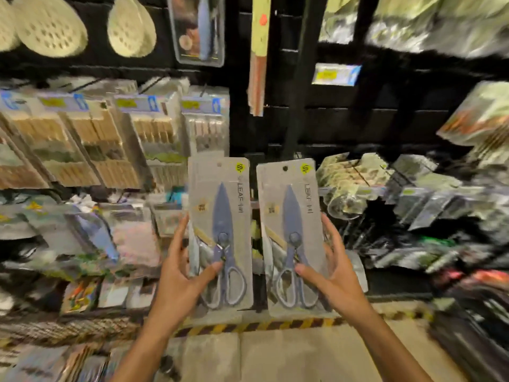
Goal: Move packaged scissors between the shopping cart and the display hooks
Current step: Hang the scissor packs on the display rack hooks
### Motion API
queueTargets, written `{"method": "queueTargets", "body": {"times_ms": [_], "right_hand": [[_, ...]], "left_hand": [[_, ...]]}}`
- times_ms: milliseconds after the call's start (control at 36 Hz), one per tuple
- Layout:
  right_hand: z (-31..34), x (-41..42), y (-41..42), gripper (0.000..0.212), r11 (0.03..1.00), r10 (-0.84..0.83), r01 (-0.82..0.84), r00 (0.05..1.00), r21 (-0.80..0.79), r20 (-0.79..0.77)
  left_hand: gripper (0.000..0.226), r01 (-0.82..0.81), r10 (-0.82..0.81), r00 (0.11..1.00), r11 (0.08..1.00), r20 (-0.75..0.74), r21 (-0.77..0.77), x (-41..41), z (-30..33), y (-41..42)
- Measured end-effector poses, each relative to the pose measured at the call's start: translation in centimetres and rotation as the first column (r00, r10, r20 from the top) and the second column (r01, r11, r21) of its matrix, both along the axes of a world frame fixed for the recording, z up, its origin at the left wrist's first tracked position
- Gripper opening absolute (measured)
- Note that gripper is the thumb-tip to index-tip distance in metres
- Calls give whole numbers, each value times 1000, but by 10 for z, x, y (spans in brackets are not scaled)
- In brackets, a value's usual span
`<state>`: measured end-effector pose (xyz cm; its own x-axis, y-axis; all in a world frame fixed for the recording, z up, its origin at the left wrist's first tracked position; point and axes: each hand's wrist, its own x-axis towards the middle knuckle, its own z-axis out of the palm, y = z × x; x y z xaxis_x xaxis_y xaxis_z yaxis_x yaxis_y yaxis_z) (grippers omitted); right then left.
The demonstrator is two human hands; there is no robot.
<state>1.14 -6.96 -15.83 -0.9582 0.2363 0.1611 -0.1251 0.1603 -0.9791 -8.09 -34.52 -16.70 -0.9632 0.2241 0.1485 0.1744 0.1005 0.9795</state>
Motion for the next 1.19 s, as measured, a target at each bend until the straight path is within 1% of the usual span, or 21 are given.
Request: {"method": "queueTargets", "body": {"times_ms": [139,222,333,444,583,694,806,1000,1194], "right_hand": [[14,45,44,96,989,-145,145,989,26,0],[21,66,69,96,975,-216,216,976,52,-5],[28,89,106,95,953,-297,298,955,48,-30],[31,110,154,97,938,-341,343,938,41,-55],[37,134,224,98,938,-338,343,937,45,-84],[42,143,279,97,942,-329,335,936,30,-125],[47,141,327,97,948,-312,318,940,27,-135],[56,119,379,98,970,-244,243,956,-22,-165],[58,72,415,98,976,-207,215,958,19,-197]], "left_hand": [[100,150,-146,987,986,-62,69,12,15,62],[101,210,-205,977,973,-60,99,19,21,97],[102,259,-255,963,965,-81,45,25,26,140],[101,283,-273,956,955,-104,93,43,35,194],[100,295,-278,952,946,-128,133,62,46,264],[102,302,-283,949,943,-141,137,71,54,316],[102,286,-264,950,950,-165,129,82,65,357],[102,230,-209,954,970,-216,77,77,82,403],[100,233,-209,948,969,-241,77,42,91,430]]}}
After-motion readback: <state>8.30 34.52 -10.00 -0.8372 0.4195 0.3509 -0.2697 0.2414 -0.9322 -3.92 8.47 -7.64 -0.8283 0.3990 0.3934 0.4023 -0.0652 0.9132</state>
